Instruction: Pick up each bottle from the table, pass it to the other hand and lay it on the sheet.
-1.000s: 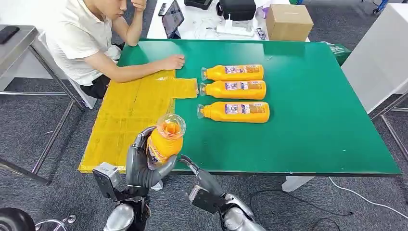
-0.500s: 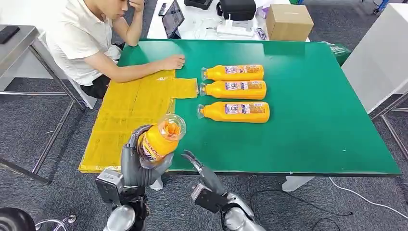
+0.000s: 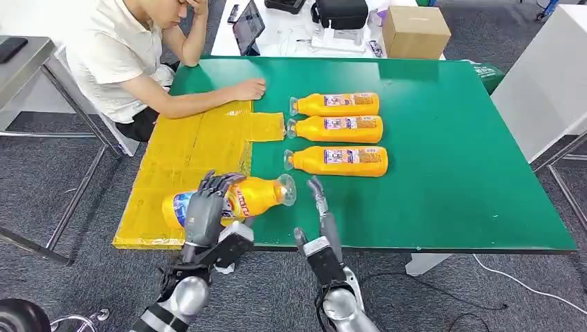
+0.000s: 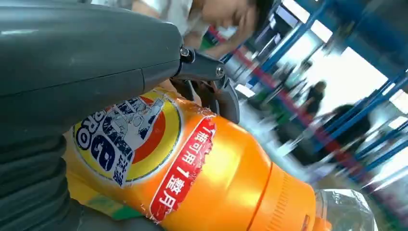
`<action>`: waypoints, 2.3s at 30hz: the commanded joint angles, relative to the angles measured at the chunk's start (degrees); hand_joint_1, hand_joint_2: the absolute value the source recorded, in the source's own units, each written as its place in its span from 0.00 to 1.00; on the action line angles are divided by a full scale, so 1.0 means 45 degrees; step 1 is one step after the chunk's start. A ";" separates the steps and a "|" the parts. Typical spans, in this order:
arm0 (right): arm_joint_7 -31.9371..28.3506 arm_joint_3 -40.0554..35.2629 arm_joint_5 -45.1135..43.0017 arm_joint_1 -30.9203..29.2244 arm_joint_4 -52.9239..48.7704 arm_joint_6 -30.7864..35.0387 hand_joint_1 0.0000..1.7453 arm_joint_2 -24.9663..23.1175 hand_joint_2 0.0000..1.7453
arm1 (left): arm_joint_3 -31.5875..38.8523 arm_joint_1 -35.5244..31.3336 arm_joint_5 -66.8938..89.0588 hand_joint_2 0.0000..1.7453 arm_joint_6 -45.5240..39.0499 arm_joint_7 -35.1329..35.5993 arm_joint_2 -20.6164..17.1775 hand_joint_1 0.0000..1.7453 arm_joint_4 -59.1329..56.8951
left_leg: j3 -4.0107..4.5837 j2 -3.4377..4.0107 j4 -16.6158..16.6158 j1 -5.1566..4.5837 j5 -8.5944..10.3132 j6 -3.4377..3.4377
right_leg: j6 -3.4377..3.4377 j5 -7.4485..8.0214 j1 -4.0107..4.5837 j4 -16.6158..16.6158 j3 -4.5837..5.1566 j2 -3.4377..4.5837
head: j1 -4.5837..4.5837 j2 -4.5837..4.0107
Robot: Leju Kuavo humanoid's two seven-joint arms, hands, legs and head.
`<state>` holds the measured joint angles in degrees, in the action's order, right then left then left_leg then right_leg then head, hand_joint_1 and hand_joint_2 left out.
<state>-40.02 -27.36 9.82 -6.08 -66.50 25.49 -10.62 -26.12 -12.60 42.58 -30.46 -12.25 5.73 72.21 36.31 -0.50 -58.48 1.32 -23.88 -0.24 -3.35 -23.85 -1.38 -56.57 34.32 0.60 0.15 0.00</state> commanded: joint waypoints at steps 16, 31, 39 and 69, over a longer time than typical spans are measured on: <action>0.0004 0.0170 -0.0551 -0.0453 0.0531 -0.0854 0.00 -0.0487 1.00 | 0.1098 -0.5699 -0.0119 1.00 0.1165 0.1349 0.0235 1.00 -1.0370 | -0.0047 0.0017 0.0010 0.0011 0.0002 0.0010 | 0.0038 -0.0003 0.0019 0.0005 -0.0053 -0.0001 | 0.0000 0.0000; 0.0004 0.0330 -0.0577 -0.0383 0.0666 -0.0917 0.00 -0.0367 1.00 | 0.0840 -0.5586 0.0514 1.00 0.2160 0.1441 0.0247 0.00 -1.0731 | -0.0069 0.0021 0.0021 0.0011 0.0001 0.0013 | 0.0044 -0.0005 0.0020 0.0016 -0.0078 0.0000 | 0.0000 0.0000; 0.0004 0.0480 -0.0530 -0.0193 0.0549 -0.0858 0.00 -0.0257 1.00 | 0.0496 -0.4886 0.0621 1.00 0.2629 0.0350 0.0223 0.00 -0.8074 | -0.0072 0.0000 0.0019 0.0011 0.0001 0.0023 | 0.0044 -0.0012 0.0022 0.0023 -0.0090 -0.0024 | -0.0005 0.0000; 0.1638 0.2939 0.6967 -0.0403 0.1153 0.3225 0.00 0.1904 1.00 | -0.0383 0.2189 -1.0229 1.00 0.2035 -0.3209 0.0987 0.00 0.2687 | -0.0111 0.0032 0.0027 0.0004 -0.0043 0.0025 | 0.0043 -0.0028 0.0018 0.0045 -0.0121 0.0004 | -0.0005 0.0000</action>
<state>-39.95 -25.14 16.85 -3.47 -68.30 34.31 -10.42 -28.42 -10.93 30.92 -31.01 -22.48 6.78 77.64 36.34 -0.51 -58.48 1.34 -23.89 -0.32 -3.33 -23.87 -1.37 -56.58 34.33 0.60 0.13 0.00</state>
